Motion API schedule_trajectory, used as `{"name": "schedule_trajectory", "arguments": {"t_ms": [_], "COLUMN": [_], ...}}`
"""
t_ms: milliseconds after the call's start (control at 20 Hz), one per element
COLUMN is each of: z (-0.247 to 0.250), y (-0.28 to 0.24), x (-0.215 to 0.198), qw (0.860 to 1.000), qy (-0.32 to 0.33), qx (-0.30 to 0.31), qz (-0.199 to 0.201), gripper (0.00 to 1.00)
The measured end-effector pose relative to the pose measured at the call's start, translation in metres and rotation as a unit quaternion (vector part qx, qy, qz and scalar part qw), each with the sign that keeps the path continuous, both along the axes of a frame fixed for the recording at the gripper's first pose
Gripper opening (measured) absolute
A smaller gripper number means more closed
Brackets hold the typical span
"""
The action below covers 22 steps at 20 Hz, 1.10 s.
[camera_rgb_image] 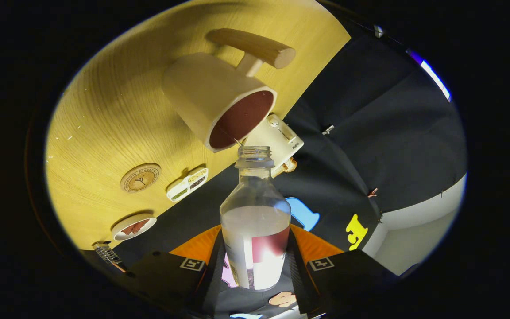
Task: Take the bottle from table, then pour the juice into the cup, finally place the bottle on the coaster
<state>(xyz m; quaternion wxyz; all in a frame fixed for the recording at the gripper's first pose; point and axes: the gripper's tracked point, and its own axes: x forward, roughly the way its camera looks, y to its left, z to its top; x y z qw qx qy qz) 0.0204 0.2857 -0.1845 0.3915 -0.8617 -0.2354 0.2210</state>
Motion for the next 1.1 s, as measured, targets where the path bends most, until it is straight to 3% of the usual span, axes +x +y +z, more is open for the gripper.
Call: {"name": "schedule_trajectory", "arguments": {"t_ms": [800, 1100], "z": [0.000, -0.005], "y": [0.002, -0.008], "x": [-0.002, 0.002], "qw": [1.000, 0.998], "qy": [0.005, 0.041], "qx": [0.001, 0.033], "qz": [0.003, -0.041], "gripper": [0.70, 0.70]}}
